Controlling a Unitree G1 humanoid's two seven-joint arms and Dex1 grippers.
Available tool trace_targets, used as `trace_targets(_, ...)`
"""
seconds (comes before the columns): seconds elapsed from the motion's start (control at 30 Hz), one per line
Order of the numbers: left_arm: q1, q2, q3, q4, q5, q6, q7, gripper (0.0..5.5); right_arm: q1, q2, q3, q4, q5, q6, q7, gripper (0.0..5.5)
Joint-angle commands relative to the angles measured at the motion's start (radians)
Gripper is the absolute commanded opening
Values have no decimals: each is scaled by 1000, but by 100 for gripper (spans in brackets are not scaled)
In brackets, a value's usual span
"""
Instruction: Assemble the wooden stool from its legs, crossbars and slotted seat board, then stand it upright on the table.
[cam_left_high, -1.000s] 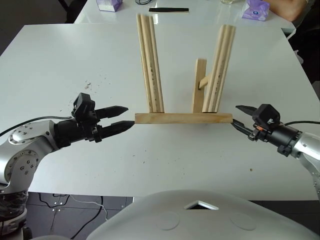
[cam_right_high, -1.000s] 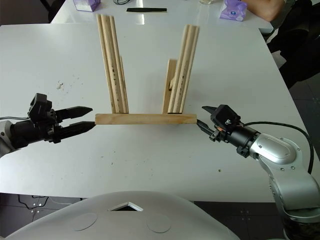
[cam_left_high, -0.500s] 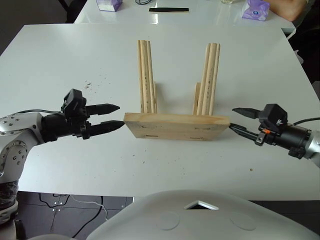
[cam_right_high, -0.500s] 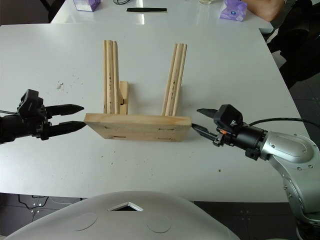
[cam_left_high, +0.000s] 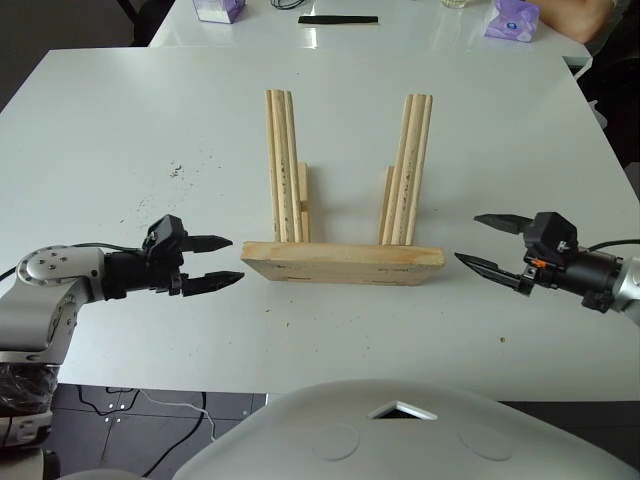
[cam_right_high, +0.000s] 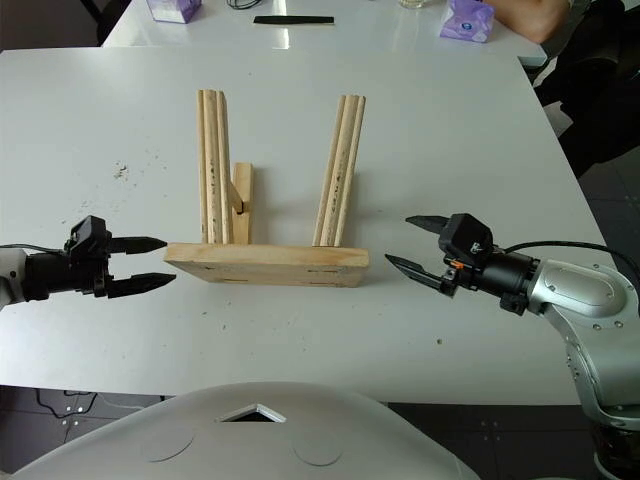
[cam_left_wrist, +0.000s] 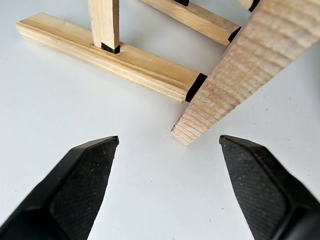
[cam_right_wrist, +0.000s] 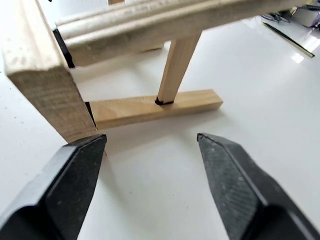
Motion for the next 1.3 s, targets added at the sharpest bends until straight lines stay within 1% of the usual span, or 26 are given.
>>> trace_targets(0.03, 1, -23, -54, 24, 42, -59, -33, 389, 36, -12, 44, 63, -11, -50, 70, 351)
trace_targets(0.17, -60, -88, -165, 102, 135, -147, -27, 389, 35, -15, 169, 94, -56, -119, 137, 351)
trace_targets(0.3, -129, -157, -252, 166, 192, -198, -36, 389, -88, 39, 296, 204, -95, -150, 142, 351)
trace_targets(0.43, -173, -205, -287, 224, 219, -234, -31, 389, -176, 85, 372, 325, -141, -191, 137, 351)
trace_targets(0.53, -183, -223, -314, 256, 231, -263, -49, 389, -209, 113, 412, 370, -151, -204, 140, 351)
trace_targets(0.7, -206, -242, -324, 293, 216, -282, -60, 315, -236, 139, 463, 420, -146, -228, 177, 352)
trace_targets(0.73, -209, -244, -325, 297, 213, -282, -64, 300, -239, 144, 468, 422, -145, -228, 180, 332)
trace_targets(0.8, -210, -249, -326, 300, 201, -281, -77, 272, -244, 150, 475, 432, -146, -231, 184, 313)
trace_targets(0.9, -209, -252, -324, 304, 192, -281, -91, 223, -237, 149, 474, 435, -143, -235, 188, 265)
trace_targets(0.93, -206, -252, -323, 304, 190, -281, -95, 199, -236, 150, 474, 437, -143, -237, 188, 241)
trace_targets(0.97, -203, -253, -322, 303, 187, -281, -97, 190, -237, 151, 473, 439, -142, -237, 188, 226)
trace_targets(1.0, -200, -255, -320, 302, 185, -280, -100, 189, -238, 153, 473, 440, -141, -237, 186, 217)
trace_targets(1.1, -196, -262, -317, 299, 183, -280, -95, 189, -242, 157, 475, 446, -144, -235, 181, 157)
trace_targets(1.13, -200, -272, -314, 304, 186, -285, -80, 189, -242, 159, 476, 448, -143, -234, 179, 149)
trace_targets(1.3, -217, -300, -302, 310, 209, -298, -22, 189, -236, 169, 474, 443, -147, -202, 146, 148)
